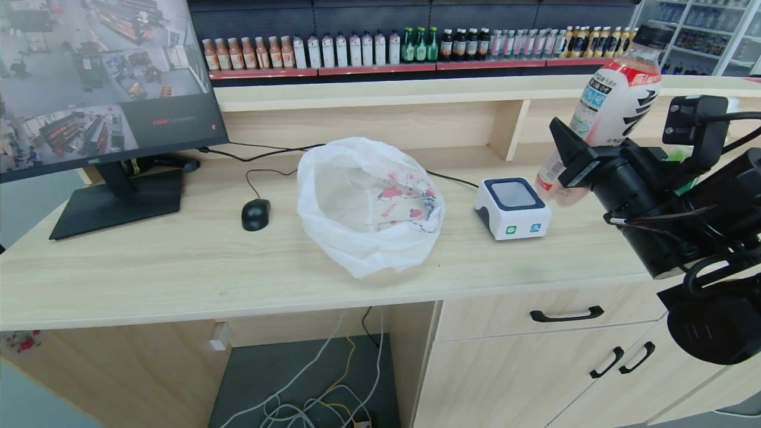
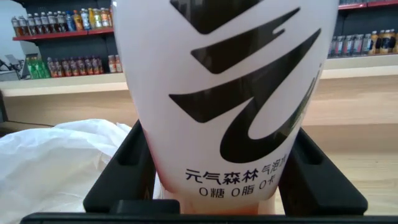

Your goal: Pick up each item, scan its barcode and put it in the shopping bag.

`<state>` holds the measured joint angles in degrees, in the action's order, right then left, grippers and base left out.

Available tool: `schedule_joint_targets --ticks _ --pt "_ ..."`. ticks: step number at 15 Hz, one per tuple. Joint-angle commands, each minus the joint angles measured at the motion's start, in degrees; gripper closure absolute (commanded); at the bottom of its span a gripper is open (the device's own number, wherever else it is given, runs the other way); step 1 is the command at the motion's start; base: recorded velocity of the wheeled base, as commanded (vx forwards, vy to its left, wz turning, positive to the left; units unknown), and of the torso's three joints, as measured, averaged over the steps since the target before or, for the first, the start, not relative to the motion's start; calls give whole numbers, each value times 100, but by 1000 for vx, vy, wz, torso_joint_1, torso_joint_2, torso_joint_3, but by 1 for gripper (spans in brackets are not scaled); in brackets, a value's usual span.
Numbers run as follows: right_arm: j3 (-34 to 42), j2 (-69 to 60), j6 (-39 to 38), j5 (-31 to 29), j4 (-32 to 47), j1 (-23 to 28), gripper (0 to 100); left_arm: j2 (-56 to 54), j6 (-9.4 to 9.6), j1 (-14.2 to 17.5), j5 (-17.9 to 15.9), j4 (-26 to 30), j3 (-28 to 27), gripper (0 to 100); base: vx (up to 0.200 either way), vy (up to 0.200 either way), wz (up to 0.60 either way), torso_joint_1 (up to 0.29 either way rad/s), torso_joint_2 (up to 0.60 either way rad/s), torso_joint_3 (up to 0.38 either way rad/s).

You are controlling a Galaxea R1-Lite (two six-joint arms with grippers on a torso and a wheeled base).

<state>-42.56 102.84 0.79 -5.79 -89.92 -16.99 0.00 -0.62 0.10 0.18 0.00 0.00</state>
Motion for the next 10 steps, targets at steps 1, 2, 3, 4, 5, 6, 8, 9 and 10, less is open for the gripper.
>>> schedule_joint_targets --ticks 1,2,3,4,5,6,8,9,10 --pt "19 -10 0 -1 -8 3 100 0 1 -1 8 0 0 0 0 200 0 2 2 -2" --pt "28 -10 -9 -1 -8 3 100 0 1 -1 8 0 0 0 0 200 0 2 -2 2" --pt "37 -27 -9 8 -8 3 100 0 1 -1 8 0 0 0 0 200 0 2 2 7" --pt "55 -36 -9 8 -8 3 100 0 1 -1 8 0 0 0 0 200 0 2 7 -2" --pt "81 -45 -18 8 -8 3 100 0 -8 -1 8 0 0 0 0 200 0 12 7 2" --pt "99 -62 -18 8 -8 3 100 0 18 -1 -1 0 0 0 0 200 0 2 2 7" --pt "169 -80 -27 8 -8 3 100 0 27 -1 8 0 0 0 0 100 0 1 1 1" --pt "204 -89 -27 17 -8 3 100 0 27 -1 8 0 0 0 0 0 0 0 0 0" --pt "222 -89 -27 17 -8 3 100 0 36 -1 8 0 0 0 0 0 0 0 0 0"
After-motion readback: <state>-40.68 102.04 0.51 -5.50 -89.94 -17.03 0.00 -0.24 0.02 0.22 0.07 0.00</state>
